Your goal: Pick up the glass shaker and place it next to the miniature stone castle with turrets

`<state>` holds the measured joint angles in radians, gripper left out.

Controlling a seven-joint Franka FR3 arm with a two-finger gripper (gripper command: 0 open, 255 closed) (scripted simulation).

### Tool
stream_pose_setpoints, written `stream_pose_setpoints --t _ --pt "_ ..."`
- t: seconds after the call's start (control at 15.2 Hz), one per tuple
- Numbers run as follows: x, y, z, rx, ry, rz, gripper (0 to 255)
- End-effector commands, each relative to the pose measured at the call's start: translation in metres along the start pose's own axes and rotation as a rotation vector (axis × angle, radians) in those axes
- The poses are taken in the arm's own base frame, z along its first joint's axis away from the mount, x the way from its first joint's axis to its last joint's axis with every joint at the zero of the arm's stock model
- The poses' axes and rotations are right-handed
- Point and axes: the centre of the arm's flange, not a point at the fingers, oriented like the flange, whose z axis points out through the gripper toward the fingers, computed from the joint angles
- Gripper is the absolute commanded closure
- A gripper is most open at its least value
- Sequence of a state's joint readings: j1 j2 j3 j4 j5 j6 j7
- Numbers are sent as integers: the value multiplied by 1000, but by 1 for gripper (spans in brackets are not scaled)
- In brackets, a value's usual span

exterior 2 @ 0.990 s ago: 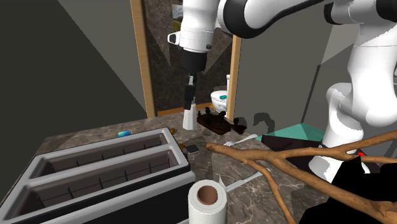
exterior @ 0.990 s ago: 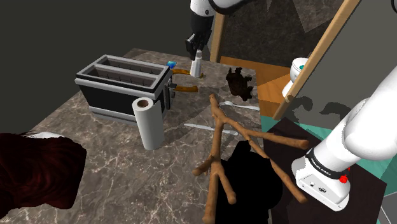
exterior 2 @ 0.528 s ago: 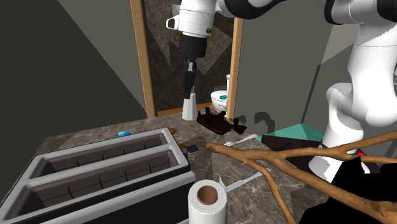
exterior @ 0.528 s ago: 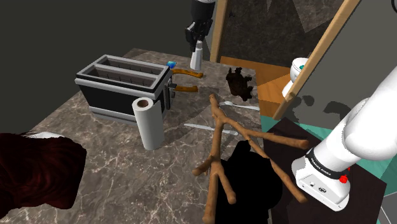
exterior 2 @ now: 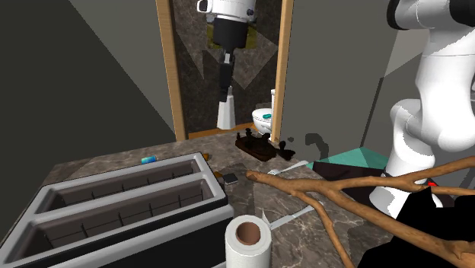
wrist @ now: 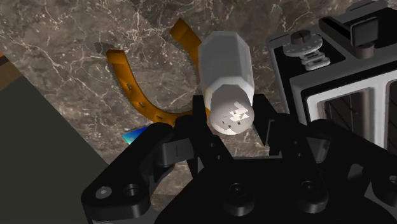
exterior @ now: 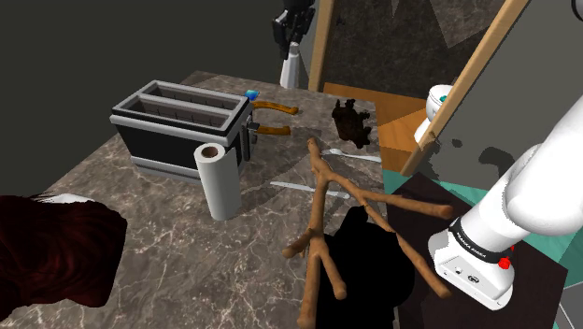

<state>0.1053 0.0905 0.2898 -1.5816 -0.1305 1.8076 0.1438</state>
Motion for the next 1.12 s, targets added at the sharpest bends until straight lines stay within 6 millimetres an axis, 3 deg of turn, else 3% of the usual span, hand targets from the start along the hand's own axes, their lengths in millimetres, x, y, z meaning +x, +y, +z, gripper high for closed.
stream_pose_setpoints --t 0.0,1.06 --pt "1 1 -11 0 0 0 255" --pt "14 8 -95 0 0 0 255"
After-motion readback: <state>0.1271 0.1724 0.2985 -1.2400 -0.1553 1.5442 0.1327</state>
